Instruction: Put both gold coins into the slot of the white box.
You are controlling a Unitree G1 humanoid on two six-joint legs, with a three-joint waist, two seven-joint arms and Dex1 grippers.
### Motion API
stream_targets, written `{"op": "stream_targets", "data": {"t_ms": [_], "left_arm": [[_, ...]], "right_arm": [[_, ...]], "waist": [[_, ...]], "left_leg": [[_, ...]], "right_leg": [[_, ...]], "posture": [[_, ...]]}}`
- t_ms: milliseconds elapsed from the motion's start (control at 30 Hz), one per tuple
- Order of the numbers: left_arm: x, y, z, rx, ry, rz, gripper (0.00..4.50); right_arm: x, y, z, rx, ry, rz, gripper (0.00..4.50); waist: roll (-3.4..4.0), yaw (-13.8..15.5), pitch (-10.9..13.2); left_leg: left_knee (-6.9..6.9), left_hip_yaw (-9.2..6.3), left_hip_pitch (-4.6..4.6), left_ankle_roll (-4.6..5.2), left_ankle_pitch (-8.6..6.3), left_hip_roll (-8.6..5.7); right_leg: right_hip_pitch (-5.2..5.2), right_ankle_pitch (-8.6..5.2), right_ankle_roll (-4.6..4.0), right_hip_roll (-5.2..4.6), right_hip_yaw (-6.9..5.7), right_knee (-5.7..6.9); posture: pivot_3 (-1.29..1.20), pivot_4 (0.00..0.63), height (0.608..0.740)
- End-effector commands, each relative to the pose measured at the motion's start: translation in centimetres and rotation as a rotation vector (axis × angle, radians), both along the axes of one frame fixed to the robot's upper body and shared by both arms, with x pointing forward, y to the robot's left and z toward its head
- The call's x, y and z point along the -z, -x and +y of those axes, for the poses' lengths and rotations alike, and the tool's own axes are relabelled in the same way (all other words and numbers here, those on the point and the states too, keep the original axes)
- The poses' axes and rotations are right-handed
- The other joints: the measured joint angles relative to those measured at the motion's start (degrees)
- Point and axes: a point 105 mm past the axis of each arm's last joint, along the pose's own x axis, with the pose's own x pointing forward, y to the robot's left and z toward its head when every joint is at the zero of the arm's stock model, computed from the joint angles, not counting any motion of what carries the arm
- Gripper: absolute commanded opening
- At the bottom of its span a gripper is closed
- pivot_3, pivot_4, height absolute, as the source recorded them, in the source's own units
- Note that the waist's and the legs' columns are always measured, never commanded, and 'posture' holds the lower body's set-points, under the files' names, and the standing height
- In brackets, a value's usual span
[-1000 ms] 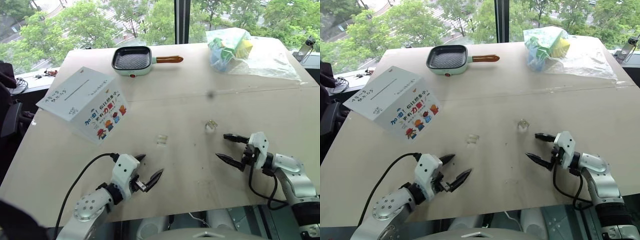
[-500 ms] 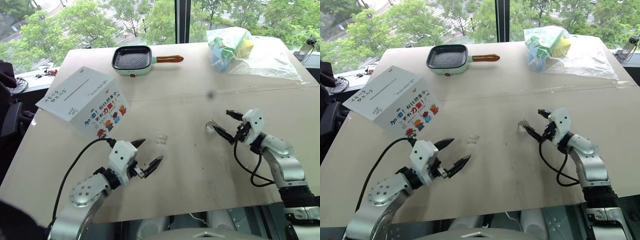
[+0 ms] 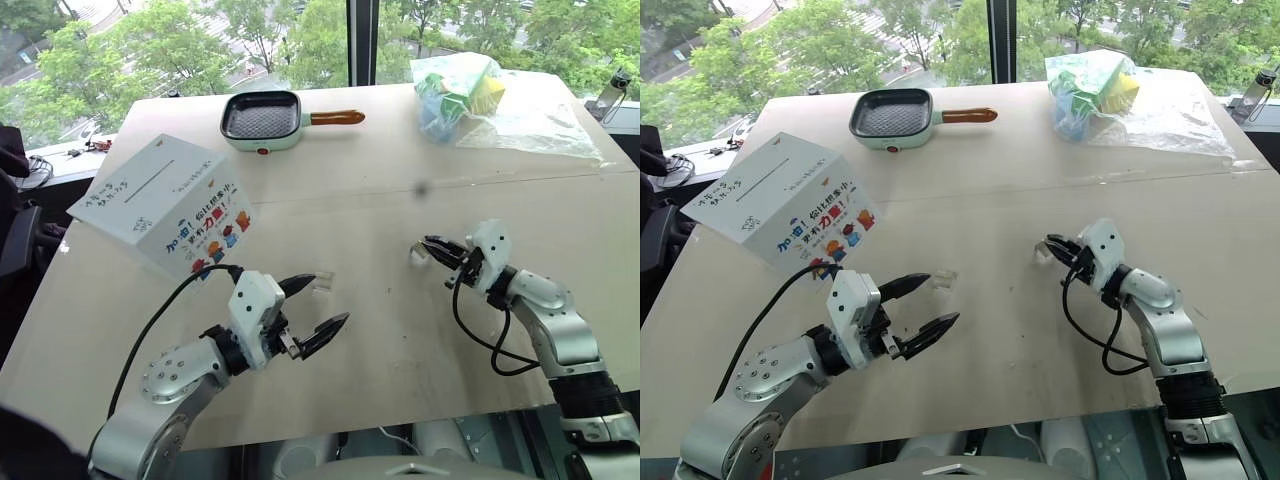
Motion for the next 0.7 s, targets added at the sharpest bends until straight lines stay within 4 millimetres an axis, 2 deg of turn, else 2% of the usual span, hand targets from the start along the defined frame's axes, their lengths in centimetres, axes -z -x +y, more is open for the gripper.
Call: {"op": "stream_targets", "data": {"t_ms": [33,367,400,433,533,700], "left_arm": [[-1.10,0.49,-0.38,0.025,0.003,-0.041,4.50],[-0.84,0.30,-0.52,0.027,-0.002,-0.042,4.50],[-0.83,0.27,-0.52,0.027,-0.002,-0.043,4.50],[-0.81,0.23,-0.51,0.026,-0.004,-0.043,4.50],[-0.73,0.17,-0.49,0.027,-0.006,-0.042,4.50],[-0.67,0.21,-0.62,0.027,-0.006,-0.043,4.50]], "right_arm": [[-0.90,0.31,0.19,-0.018,-0.004,-0.030,0.03],[-1.13,0.30,0.04,-0.025,-0.024,-0.024,0.03],[-1.32,0.25,0.08,-0.027,-0.031,-0.032,0.57],[-1.44,0.23,0.11,-0.029,-0.034,-0.037,0.86],[-1.22,0.14,0.20,-0.025,-0.020,-0.038,2.46],[-0.56,-0.40,-0.01,0.007,0.014,-0.026,2.46]], "waist": [[0.00,0.0,0.0],[0.00,0.0,0.0],[0.00,0.0,0.0],[0.00,0.0,0.0],[0.00,0.0,0.0],[0.00,0.0,0.0]], "left_leg": [[0.00,0.00,0.00,0.00,0.00,0.00],[0.00,-0.01,0.00,0.00,0.00,0.00],[0.00,-0.01,0.00,0.00,0.00,0.00],[0.00,-0.02,0.00,0.00,0.00,0.00],[0.00,-0.01,0.00,0.00,0.00,0.00],[0.00,0.00,0.00,0.00,0.00,0.00]], "right_leg": [[0.00,0.00,0.00,0.00,0.00,0.00],[0.00,0.00,0.00,0.00,0.03,0.00],[0.00,0.00,0.00,0.00,0.02,0.00],[0.00,0.00,0.00,0.00,0.02,0.00],[0.00,0.00,0.00,0.00,0.02,0.00],[0.00,0.00,0.00,0.00,0.02,0.00]], "posture": [[0.00,0.150,0.721],[0.00,0.150,0.721],[0.00,0.150,0.721],[0.00,0.150,0.721],[0.00,0.150,0.721],[0.00,0.150,0.721]]}}
